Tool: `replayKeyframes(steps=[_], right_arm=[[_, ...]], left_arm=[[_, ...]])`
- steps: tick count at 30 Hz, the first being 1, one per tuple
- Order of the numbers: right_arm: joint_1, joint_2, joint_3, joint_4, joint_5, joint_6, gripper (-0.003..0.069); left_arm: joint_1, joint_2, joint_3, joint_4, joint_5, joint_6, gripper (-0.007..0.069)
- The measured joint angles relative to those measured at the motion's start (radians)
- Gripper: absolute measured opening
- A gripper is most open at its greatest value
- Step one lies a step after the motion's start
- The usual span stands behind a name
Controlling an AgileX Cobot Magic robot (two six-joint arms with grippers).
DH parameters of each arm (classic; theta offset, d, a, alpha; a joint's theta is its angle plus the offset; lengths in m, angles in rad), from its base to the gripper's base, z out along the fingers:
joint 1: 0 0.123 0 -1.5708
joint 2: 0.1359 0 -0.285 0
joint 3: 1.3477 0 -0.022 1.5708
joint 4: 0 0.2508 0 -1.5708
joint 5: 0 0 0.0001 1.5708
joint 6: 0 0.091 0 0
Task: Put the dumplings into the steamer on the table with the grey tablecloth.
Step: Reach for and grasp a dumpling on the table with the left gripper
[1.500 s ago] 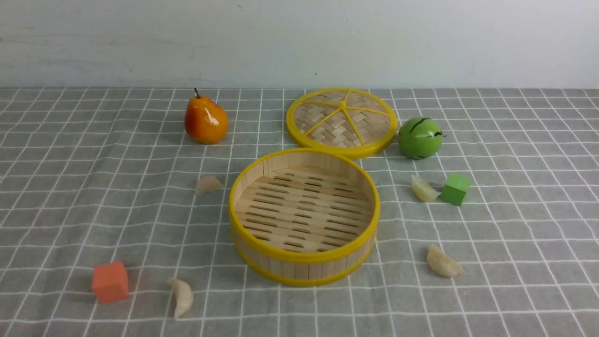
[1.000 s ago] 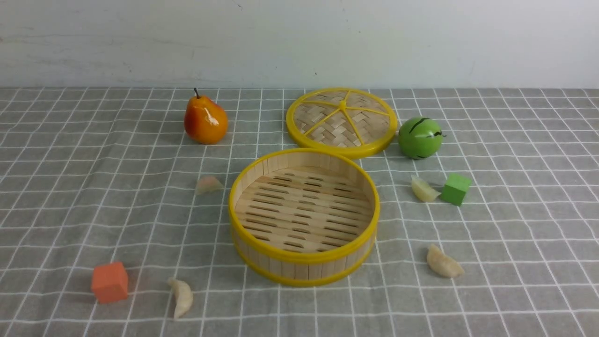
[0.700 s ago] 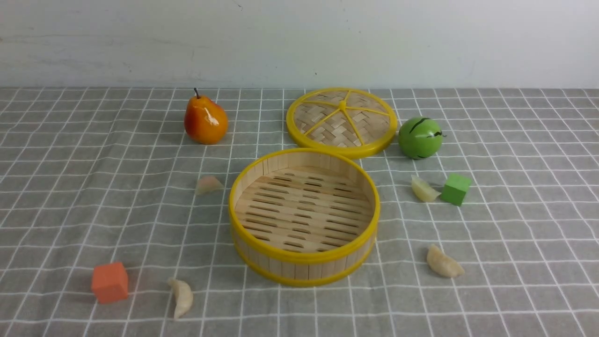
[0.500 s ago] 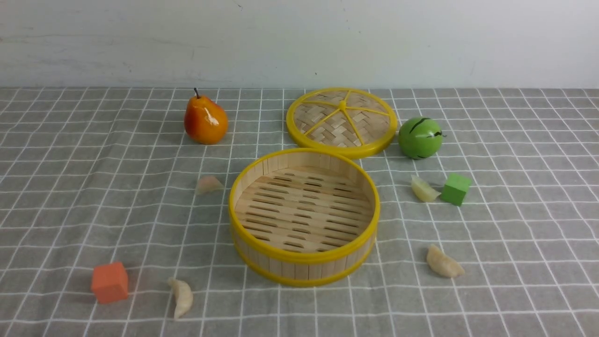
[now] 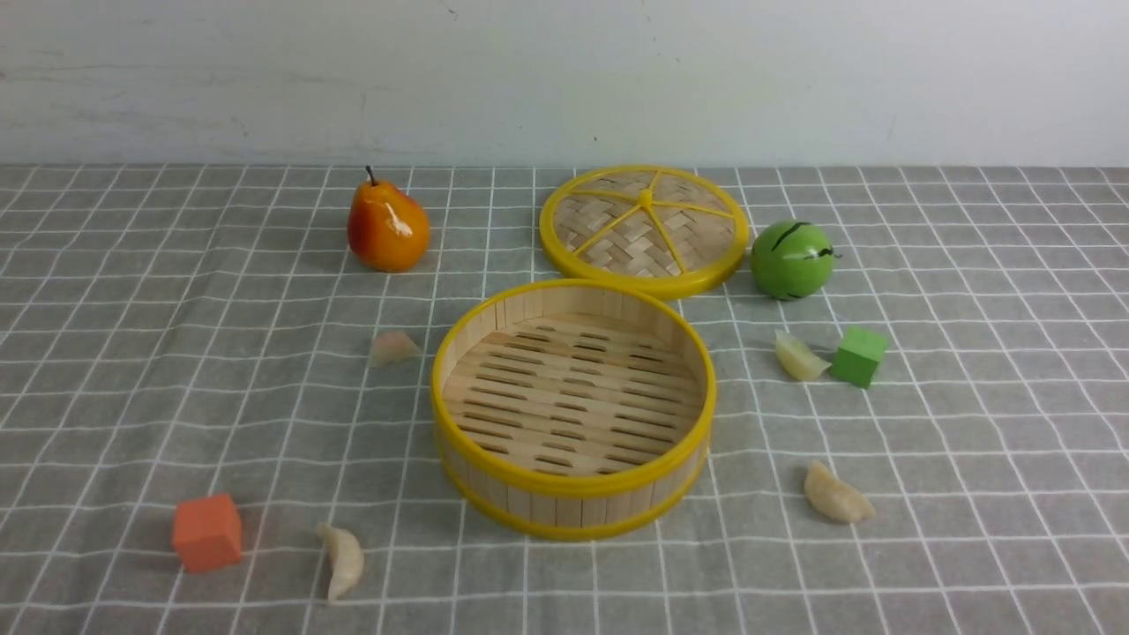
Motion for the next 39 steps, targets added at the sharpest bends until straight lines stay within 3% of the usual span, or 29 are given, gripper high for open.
replayKeyframes(steps=[5,6,9,13,16,20,25,28,32,37,39], right_arm=[[0.000,0.000,-0.001,0.032,-0.176,0.062,0.0237],[0.000,0.000,-0.013,0.027,-0.209,0.083,0.0222],[0.000,0.000,-0.077,-0.028,-0.208,0.105,0.0154],[0.000,0.040,-0.215,-0.128,-0.108,0.109,-0.0003],[0.000,0.133,-0.322,-0.156,0.043,0.087,-0.0013],[0.000,0.286,-0.387,-0.171,0.234,0.058,-0.0005],[0.013,0.494,-0.471,-0.146,0.597,0.025,-0.0004],[0.033,0.601,-0.496,-0.117,0.751,-0.057,-0.0004],[0.070,0.719,-0.499,-0.047,0.805,-0.166,-0.0004],[0.113,0.791,-0.501,0.035,0.762,-0.249,-0.0004],[0.118,0.796,-0.501,0.049,0.758,-0.266,-0.0004]], left_arm=[[0.000,0.000,-0.023,-0.034,-0.143,-0.322,0.0088],[0.000,0.000,-0.063,-0.034,-0.119,-0.386,0.0080],[0.000,0.015,-0.205,0.001,0.009,-0.433,0.0043],[0.000,0.176,-0.484,0.123,0.259,-0.434,-0.0014],[0.000,0.380,-0.645,0.217,0.359,-0.439,-0.0014],[-0.041,0.592,-0.748,0.244,0.495,-0.443,-0.0014],[-0.224,0.824,-0.861,0.175,0.762,-0.390,-0.0014],[-0.334,0.962,-0.934,0.119,0.910,-0.313,-0.0014],[-0.401,1.176,-1.042,0.028,1.001,-0.211,-0.0014],[-0.406,1.426,-1.186,-0.001,1.029,-0.084,-0.0009],[-0.406,1.532,-1.257,-0.001,1.048,-0.047,0.0028]])
